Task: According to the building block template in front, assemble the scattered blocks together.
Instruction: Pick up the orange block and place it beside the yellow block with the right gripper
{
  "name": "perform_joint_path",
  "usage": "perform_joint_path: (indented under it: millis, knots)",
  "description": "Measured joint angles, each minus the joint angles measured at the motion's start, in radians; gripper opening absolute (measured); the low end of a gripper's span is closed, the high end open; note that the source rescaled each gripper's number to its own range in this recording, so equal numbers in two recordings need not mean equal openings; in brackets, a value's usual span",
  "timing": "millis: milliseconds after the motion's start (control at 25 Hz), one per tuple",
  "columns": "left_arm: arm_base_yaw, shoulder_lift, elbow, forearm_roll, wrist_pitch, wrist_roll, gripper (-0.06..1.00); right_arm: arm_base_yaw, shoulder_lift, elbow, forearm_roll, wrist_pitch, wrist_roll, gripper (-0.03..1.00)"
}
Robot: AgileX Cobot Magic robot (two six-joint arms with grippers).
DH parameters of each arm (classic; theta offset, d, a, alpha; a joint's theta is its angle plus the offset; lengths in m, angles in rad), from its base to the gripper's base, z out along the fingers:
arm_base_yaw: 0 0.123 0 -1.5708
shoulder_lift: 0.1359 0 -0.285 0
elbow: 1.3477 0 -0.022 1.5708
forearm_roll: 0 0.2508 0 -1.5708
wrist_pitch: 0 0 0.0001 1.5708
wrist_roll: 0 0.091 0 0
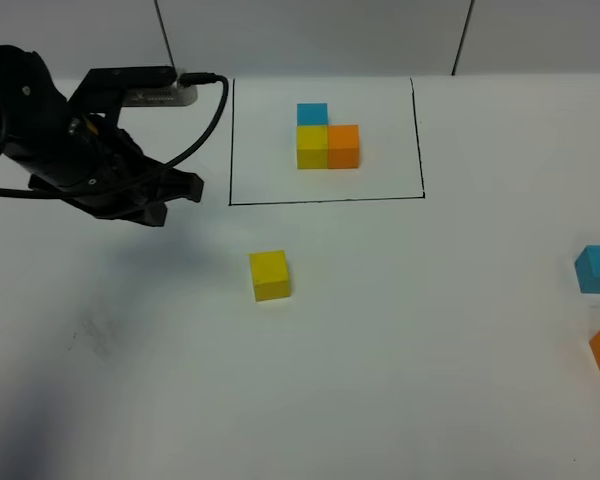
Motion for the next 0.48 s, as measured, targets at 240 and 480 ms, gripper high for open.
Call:
perform_joint_path:
  millis: [240, 480]
  knots:
    - [0.096, -0.121, 0.133, 0.012, 0.002, -0.021, 0.00, 0.000, 0.000, 0.000, 0.000, 0.000, 0.000, 0.00]
    - [0.196, -0.323, 0.300, 0.017, 0.019, -0.048, 0.00, 0.000, 0.000, 0.000, 0.000, 0.000, 0.000, 0.00]
